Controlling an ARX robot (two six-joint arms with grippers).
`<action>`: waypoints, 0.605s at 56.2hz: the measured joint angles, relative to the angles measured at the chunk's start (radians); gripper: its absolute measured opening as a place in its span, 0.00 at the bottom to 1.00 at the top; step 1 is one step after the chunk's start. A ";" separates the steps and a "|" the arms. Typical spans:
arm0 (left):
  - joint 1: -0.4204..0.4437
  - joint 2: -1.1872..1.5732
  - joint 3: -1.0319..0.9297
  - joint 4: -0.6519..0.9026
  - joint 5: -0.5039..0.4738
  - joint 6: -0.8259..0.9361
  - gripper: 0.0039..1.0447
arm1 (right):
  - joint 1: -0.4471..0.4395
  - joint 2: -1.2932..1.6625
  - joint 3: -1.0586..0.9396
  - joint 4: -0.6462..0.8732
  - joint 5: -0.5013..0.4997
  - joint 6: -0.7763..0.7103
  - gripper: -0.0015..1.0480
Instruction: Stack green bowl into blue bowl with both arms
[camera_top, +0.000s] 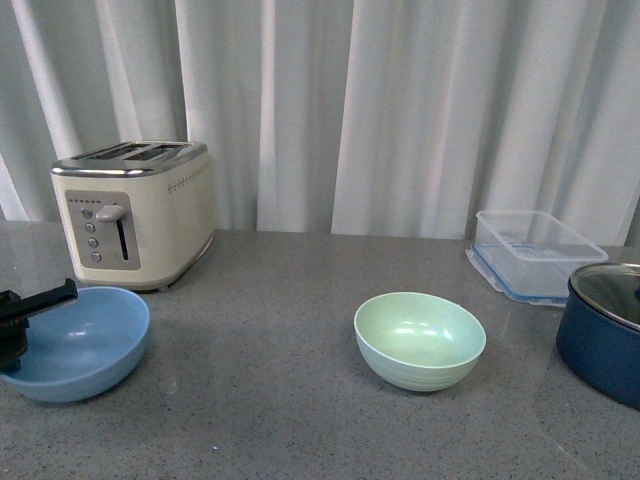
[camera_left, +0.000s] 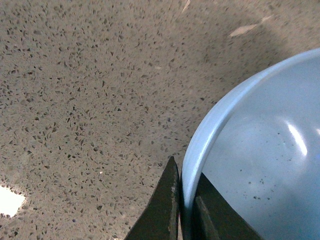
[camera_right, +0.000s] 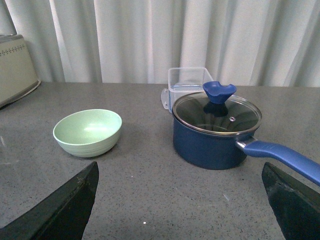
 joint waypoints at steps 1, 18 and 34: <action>-0.002 -0.010 0.000 -0.005 0.003 -0.002 0.03 | 0.000 0.000 0.000 0.000 0.000 0.000 0.90; -0.139 -0.090 0.045 -0.021 0.029 -0.041 0.03 | 0.000 0.000 0.000 0.000 0.000 0.000 0.90; -0.306 0.014 0.139 -0.024 0.013 -0.075 0.03 | 0.000 0.000 0.000 0.000 0.000 0.000 0.90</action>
